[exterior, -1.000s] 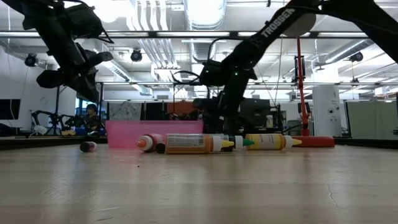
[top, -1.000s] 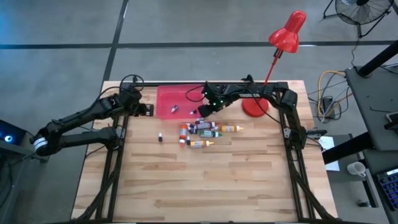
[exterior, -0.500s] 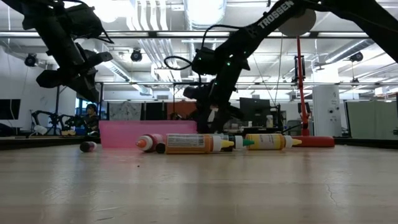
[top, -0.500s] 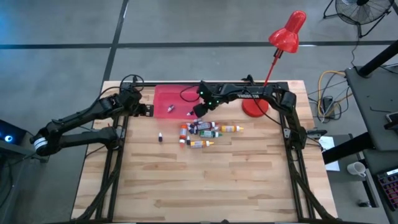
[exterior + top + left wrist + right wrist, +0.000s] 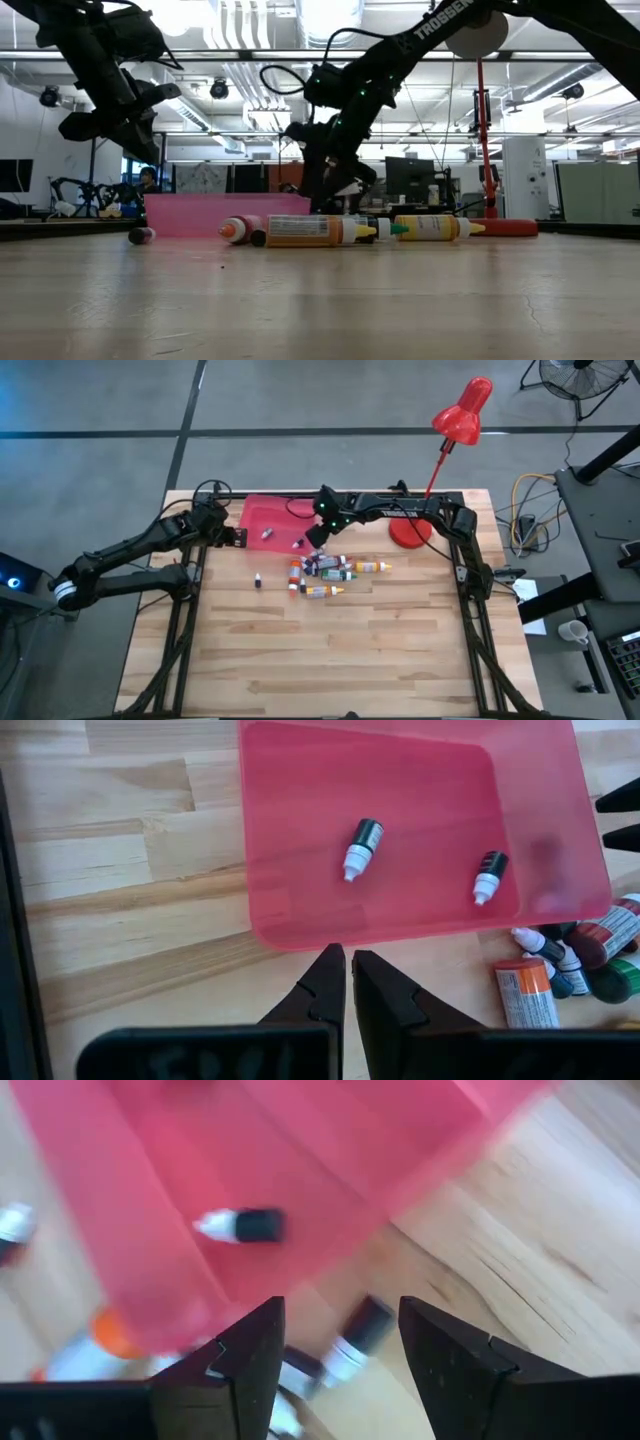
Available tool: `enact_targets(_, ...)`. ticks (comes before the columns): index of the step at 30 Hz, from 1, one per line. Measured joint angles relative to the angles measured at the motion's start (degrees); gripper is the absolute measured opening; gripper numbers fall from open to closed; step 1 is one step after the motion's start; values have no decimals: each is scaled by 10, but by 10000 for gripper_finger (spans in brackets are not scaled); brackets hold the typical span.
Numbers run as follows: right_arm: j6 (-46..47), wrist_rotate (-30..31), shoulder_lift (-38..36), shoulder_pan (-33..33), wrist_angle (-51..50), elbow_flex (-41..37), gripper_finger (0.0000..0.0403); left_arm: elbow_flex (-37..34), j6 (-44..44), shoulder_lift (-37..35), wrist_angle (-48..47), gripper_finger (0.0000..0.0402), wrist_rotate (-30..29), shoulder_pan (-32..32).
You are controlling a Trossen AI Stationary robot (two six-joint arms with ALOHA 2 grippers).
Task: Pick & Place food coloring
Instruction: Put the small red food coloring bottle into the red bin
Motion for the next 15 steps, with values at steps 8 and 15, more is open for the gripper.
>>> enact_targets(8, 7, 16, 26, 10, -35, -5, 191, -3, 0, 0, 2, 0, 0, 0)
enact_targets(15, 25, 67, 55, 31, -17, -5, 191, -37, -9, 0, 1, 0, 0, 0)
